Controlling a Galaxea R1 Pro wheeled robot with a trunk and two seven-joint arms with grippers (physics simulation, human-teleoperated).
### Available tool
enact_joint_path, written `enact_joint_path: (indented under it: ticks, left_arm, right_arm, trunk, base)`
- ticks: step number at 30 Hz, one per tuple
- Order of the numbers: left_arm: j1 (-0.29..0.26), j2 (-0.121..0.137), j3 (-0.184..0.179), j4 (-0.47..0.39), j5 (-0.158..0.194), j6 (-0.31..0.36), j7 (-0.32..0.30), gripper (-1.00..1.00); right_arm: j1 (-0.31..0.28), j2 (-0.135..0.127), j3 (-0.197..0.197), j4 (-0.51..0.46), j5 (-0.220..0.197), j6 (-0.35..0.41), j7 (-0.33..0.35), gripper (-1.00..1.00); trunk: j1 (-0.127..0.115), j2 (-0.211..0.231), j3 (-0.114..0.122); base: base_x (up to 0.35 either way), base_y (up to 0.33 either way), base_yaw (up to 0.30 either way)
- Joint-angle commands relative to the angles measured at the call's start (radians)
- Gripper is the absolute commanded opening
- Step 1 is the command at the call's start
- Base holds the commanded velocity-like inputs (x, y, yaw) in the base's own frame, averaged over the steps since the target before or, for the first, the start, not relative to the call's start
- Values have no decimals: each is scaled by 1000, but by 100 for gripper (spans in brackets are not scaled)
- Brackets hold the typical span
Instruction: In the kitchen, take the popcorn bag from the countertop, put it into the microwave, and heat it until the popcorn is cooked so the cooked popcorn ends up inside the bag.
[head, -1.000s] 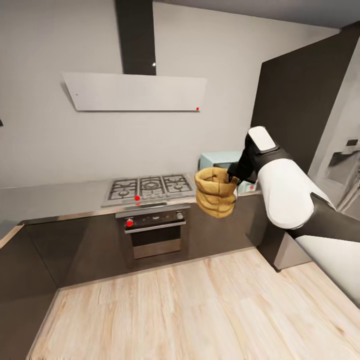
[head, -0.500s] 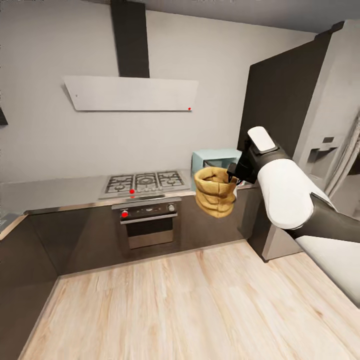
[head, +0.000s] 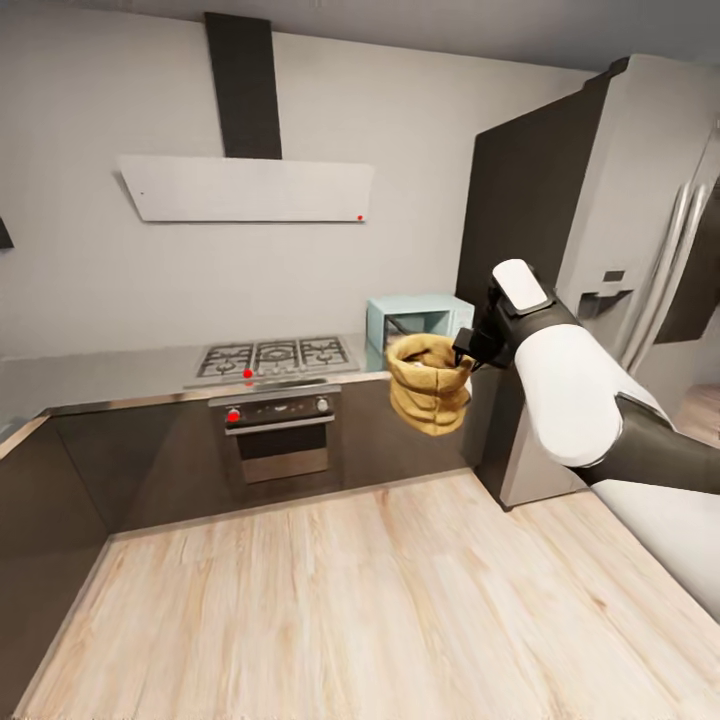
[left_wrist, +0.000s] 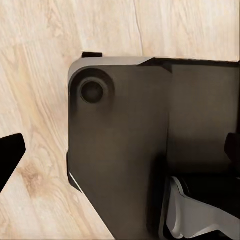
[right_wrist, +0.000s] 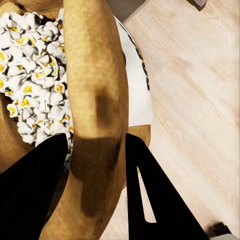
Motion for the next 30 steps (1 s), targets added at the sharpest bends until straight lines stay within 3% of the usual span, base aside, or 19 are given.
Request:
enact_joint_path:
  ticks: [1, 14, 17, 19, 22, 30]
  left_arm:
    - [-1, 0, 4, 1, 0, -3, 0, 100]
    - [-3, 1, 6, 1, 1, -3, 0, 100]
    - [-7, 1, 18, 1, 2, -3, 0, 100]
    - [-8, 1, 30, 1, 2, -3, 0, 100]
    - [-9, 1, 34, 1, 2, -3, 0, 100]
    - [-11, 0, 34, 1, 2, -3, 0, 100]
  right_arm:
    - [-1, -1, -2, -2, -10, 4, -10, -100]
    - [17, -5, 0, -4, -9, 4, 17, -100]
    - [34, -16, 43, -5, -9, 4, 58, -100]
    - [41, -38, 80, -4, -9, 4, 101, -100]
    - [52, -71, 102, -3, -9, 4, 151, -100]
    - [68, -80, 132, -3, -9, 4, 212, -100]
  trunk:
    - [0, -2, -2]
    - [0, -2, -2]
    - [0, -2, -2]
    - [0, -2, -2]
    - [0, -2, -2]
    - [0, -2, -2]
  base:
    - [-234, -281, 0]
    - [-183, -296, 0]
    - [55, -340, 0]
    - [110, -342, 0]
    - [134, -342, 0]
    - [156, -341, 0]
